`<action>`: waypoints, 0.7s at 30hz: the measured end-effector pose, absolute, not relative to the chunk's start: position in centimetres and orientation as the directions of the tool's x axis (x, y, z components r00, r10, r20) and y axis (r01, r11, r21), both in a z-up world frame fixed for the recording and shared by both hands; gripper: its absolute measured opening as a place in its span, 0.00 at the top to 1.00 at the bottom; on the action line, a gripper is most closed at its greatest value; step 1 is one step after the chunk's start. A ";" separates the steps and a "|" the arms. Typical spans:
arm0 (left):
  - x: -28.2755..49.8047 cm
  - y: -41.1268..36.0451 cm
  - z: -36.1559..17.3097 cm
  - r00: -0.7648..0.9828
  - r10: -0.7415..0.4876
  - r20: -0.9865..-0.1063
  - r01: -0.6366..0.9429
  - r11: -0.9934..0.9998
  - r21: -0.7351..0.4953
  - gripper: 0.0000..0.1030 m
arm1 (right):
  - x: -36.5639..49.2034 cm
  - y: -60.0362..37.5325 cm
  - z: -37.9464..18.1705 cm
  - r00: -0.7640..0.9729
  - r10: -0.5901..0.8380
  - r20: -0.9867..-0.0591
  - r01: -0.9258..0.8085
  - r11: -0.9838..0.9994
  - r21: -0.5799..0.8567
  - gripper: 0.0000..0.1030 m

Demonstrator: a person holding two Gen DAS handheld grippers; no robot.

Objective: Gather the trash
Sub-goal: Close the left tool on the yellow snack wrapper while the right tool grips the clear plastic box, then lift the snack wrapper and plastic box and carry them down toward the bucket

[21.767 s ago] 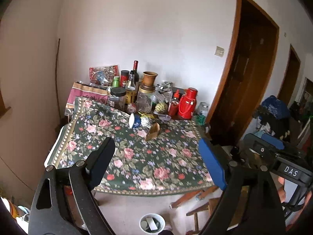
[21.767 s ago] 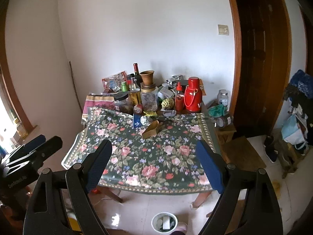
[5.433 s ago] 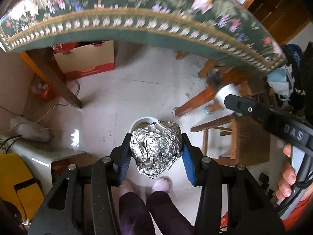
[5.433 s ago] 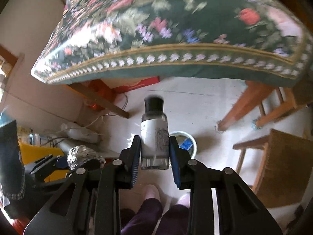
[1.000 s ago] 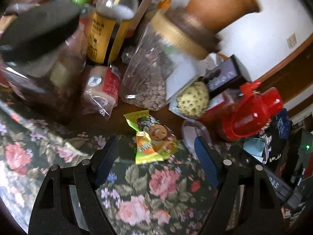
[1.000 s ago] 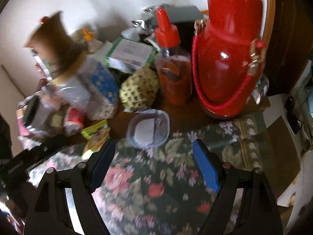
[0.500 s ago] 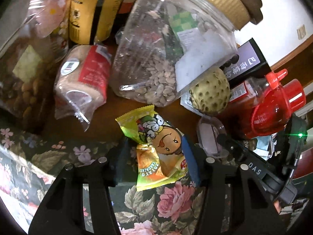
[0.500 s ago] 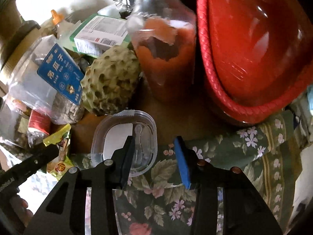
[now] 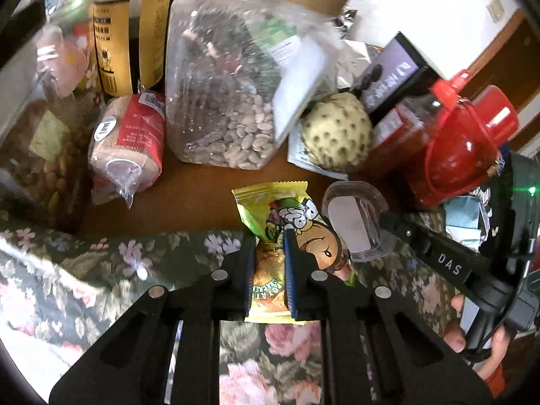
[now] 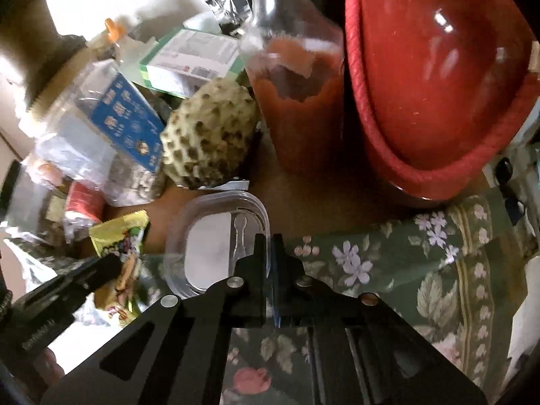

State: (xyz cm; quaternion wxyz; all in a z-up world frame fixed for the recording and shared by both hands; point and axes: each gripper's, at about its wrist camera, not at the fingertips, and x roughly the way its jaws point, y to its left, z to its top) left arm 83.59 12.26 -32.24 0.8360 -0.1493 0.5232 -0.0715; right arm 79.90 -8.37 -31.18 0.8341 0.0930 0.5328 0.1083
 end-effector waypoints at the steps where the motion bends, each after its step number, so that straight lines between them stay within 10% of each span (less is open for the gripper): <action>1: 83.3 12.1 -31.9 0.447 -0.276 -0.851 -0.036 0.945 -0.326 0.86 | 79.4 -8.5 -30.6 0.418 0.281 -0.864 -0.088 0.959 0.269 0.98; 21: 72.7 7.6 -20.3 0.628 -0.200 -0.752 -0.059 0.951 -0.302 0.86 | 69.5 -15.8 -21.1 0.543 0.323 -0.775 -0.212 0.946 0.245 0.98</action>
